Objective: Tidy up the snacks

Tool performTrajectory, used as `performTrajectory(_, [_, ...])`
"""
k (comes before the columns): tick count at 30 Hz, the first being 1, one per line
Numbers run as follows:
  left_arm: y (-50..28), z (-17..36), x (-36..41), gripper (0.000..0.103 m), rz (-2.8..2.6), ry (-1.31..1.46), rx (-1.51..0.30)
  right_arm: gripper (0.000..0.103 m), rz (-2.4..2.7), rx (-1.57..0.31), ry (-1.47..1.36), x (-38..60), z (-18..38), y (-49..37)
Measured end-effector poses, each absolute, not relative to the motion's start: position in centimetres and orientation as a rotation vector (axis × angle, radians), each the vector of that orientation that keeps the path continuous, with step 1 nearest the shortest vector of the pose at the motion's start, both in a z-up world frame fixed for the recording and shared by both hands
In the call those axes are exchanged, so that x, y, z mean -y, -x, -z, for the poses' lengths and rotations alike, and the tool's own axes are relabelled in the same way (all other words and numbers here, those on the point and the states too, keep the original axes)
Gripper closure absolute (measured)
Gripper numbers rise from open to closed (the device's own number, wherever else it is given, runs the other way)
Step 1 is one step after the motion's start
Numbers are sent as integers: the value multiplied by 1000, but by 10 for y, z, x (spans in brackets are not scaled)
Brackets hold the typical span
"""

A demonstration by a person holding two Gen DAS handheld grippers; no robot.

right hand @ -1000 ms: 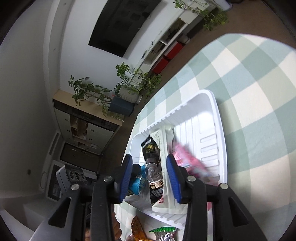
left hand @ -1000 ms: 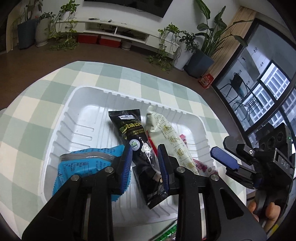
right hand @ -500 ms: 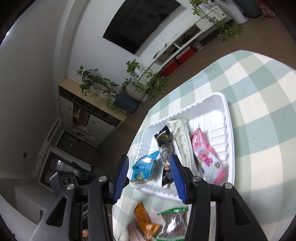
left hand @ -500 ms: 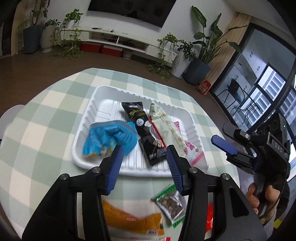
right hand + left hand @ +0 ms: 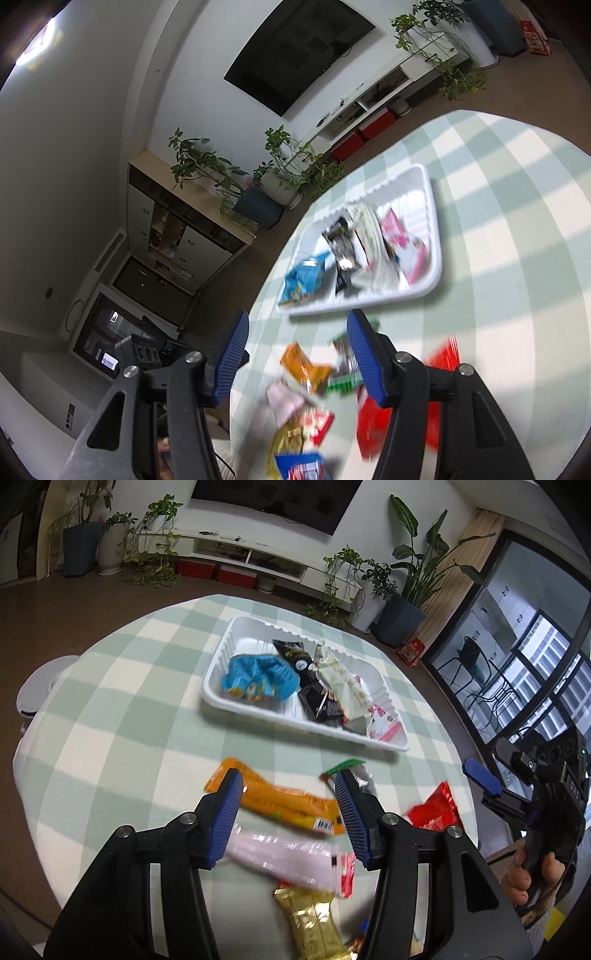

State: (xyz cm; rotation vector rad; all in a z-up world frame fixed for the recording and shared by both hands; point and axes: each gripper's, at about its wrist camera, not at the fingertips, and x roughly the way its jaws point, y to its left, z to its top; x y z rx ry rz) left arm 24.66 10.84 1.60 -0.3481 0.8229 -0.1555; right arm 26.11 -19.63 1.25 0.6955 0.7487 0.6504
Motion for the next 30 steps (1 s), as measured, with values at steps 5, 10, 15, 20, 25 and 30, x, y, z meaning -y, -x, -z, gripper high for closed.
performTrajectory(5, [-219, -4, -118, 53, 130, 367, -849, 43, -621, -794, -688, 200, 6, -230])
performTrajectory(10, [-202, 9, -121, 53, 114, 400, -877, 43, -572, -859, -707, 203, 32, -214])
performTrajectory(15, [-193, 22, -122, 53, 106, 447, -909, 43, -532, -895, -727, 205, 45, -215])
performTrajectory(20, [-192, 25, -122, 52, 110, 468, -918, 43, -527, -904, -735, 201, 50, -222])
performTrajectory(25, [-194, 25, -123, 48, 113, 475, -918, 42, -500, -918, -739, 202, 53, -239])
performTrajectory(30, [-199, 29, -123, 48, 110, 484, -935, 42, -474, -907, -719, 205, 49, -254])
